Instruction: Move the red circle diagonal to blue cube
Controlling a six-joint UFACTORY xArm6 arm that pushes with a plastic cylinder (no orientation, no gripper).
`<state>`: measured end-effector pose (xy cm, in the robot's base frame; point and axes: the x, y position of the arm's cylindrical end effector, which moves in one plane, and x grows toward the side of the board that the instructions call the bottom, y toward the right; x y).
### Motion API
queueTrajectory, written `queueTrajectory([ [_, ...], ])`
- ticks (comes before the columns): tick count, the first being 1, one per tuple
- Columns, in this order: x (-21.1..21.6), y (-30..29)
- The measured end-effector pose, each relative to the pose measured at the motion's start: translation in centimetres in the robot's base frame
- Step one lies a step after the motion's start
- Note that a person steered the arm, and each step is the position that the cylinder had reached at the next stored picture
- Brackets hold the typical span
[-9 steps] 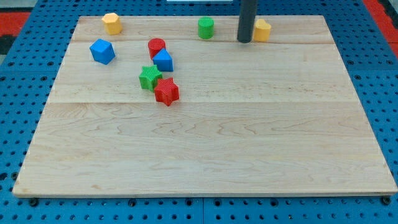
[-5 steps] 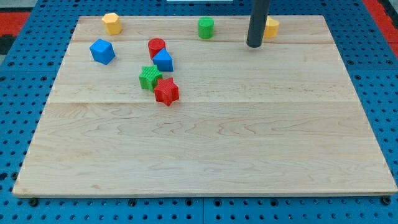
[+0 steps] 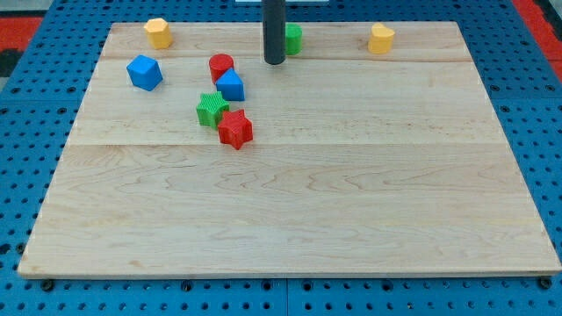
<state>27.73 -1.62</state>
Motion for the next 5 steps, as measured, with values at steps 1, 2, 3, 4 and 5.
queueTrajectory([
  [1,0.6,0.8],
  [2,3.9,0.5],
  [3,2.8,0.1],
  [4,1.4,-1.7],
  [5,1.8,-5.4],
])
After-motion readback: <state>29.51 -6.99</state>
